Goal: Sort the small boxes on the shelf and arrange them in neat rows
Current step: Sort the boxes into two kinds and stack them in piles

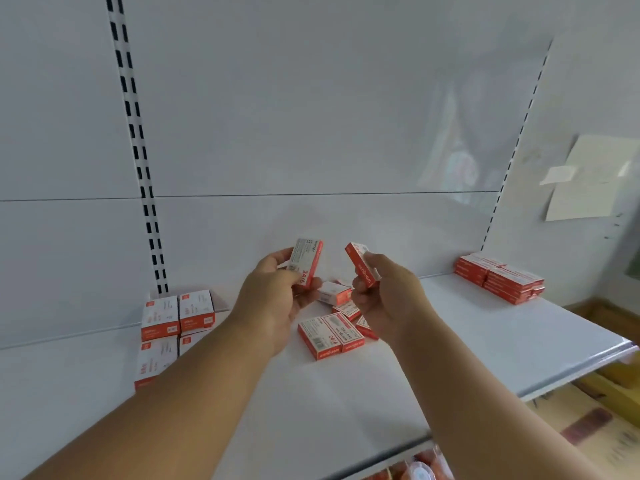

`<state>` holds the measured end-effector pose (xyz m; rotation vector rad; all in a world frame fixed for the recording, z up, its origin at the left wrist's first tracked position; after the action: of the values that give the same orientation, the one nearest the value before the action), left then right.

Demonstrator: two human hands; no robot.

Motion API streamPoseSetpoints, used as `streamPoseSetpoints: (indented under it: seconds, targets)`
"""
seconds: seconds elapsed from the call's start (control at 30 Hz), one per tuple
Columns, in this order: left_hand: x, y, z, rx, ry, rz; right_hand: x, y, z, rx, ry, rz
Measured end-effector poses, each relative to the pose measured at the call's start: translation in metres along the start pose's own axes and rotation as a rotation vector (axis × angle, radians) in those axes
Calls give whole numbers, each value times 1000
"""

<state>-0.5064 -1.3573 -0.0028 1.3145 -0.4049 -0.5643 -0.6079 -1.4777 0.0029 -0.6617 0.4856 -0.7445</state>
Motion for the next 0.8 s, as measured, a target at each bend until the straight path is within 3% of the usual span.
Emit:
streamPoseSetpoints:
  seconds: [0.13,0.3,0.47,0.7,0.8]
  targets:
    - [-8,1,35,150,-45,39,-5,-32,-24,38,35,2]
    - [-22,-3,108,31,-27,-8,-3,-87,-70,128,-149,-9]
    - [-15,-35,200,141,37,-79,19,-157,-138,-51,-195,7]
    - [1,-62,301,265,18,22,61,-233,-200,-64,-199,-93]
    - [16,-66,322,363,12,65,74,-255,-210,-269,-175,-132]
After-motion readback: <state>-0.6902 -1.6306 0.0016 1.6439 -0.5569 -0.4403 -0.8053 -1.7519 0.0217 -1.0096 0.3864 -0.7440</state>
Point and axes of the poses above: each hand's wrist, its own x-axis towards the middle knuckle, its own z-axis out of the palm, y = z × x, the point moved 2 cm from there along x, towards the middle knuckle, and after that the axes turned 12 degrees about x, right-handed, at the moved point
